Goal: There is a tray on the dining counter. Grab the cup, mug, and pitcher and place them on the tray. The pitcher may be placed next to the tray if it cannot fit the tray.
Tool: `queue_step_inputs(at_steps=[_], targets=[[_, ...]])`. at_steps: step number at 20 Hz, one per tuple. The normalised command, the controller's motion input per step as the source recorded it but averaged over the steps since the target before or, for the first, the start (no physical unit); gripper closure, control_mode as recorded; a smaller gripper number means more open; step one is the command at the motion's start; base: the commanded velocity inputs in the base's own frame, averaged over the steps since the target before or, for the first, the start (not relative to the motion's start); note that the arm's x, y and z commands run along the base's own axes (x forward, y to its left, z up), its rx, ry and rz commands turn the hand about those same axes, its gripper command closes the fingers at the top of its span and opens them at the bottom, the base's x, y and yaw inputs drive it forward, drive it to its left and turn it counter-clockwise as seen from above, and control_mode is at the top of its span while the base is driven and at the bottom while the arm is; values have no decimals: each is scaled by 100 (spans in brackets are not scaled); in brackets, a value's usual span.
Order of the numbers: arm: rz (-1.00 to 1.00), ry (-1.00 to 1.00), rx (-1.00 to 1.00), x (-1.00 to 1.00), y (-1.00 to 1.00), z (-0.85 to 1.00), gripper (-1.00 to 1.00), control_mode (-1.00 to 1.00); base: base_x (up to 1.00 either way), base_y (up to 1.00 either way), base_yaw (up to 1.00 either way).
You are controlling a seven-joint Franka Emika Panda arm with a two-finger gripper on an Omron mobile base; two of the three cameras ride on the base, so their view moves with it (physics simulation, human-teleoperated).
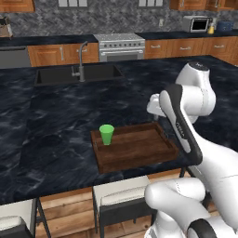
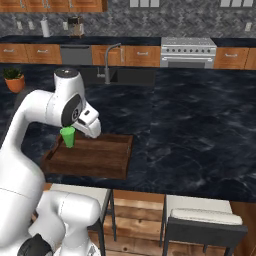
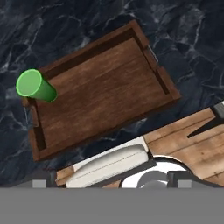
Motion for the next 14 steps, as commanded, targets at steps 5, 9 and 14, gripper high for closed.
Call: queue_step_inputs(at_steps=[5, 9, 14], targets=[[10, -2, -4, -37, 0, 22, -100, -100, 0, 0, 0], [1, 0, 0, -38, 0, 6, -100, -100, 0, 0, 0], [5, 0, -6, -41, 0, 4, -100, -100, 0, 0, 0]])
